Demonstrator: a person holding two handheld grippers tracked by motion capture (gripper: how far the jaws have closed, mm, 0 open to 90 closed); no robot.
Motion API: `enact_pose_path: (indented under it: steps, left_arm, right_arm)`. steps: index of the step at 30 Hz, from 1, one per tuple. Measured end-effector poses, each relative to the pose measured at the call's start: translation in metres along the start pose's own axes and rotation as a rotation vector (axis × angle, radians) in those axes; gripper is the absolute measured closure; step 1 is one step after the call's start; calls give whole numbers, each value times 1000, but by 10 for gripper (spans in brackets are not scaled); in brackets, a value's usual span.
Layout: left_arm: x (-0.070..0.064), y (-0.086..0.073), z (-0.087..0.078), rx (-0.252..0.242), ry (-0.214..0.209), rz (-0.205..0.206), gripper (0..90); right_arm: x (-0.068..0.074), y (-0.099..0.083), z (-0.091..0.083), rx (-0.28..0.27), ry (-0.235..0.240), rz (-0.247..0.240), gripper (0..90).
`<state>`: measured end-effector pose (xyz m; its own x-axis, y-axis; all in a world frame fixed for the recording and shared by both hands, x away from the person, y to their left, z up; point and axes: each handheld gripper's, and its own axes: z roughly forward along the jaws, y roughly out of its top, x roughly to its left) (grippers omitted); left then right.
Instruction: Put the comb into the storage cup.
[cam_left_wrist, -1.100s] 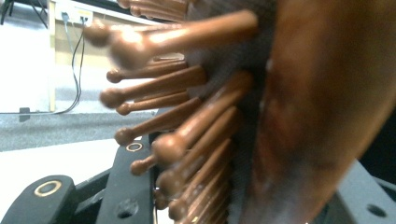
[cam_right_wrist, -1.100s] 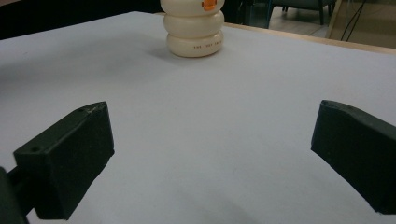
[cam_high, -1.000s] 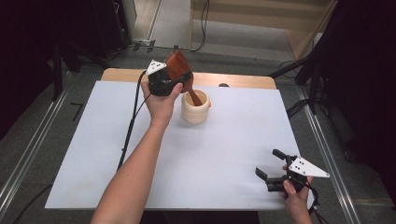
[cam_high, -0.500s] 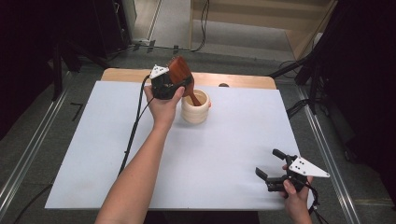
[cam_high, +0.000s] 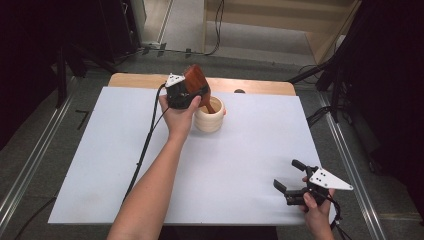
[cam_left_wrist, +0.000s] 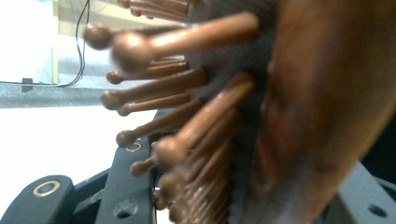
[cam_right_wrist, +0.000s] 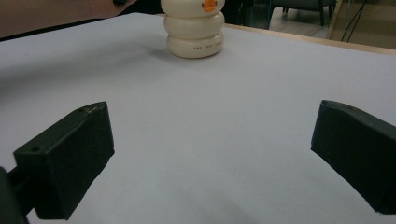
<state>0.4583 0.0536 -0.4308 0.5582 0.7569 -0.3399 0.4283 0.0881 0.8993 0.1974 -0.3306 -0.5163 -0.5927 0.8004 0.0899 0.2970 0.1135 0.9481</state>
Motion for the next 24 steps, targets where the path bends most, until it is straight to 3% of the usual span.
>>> enact_pose_path:
  steps: [2,4,16,17,22,24]
  left_arm:
    - [0,-1,0,0,2,-6,528]
    - [4,-4,2,-3,-8,-44,526]
    - [8,-7,3,3,-10,-55,496]
    - [10,-6,2,3,-12,-70,488]
    - [12,-3,-1,6,2,-57,435]
    - [12,-3,-1,15,13,-48,315]
  right_arm:
    - [0,0,0,-1,0,1,0]
    - [0,0,0,0,1,1,0]
    - [0,0,1,-2,0,2,0]
    - [0,0,1,-3,-1,4,0]
    - [0,0,1,0,1,5,0]
    - [1,0,1,0,0,6,0]
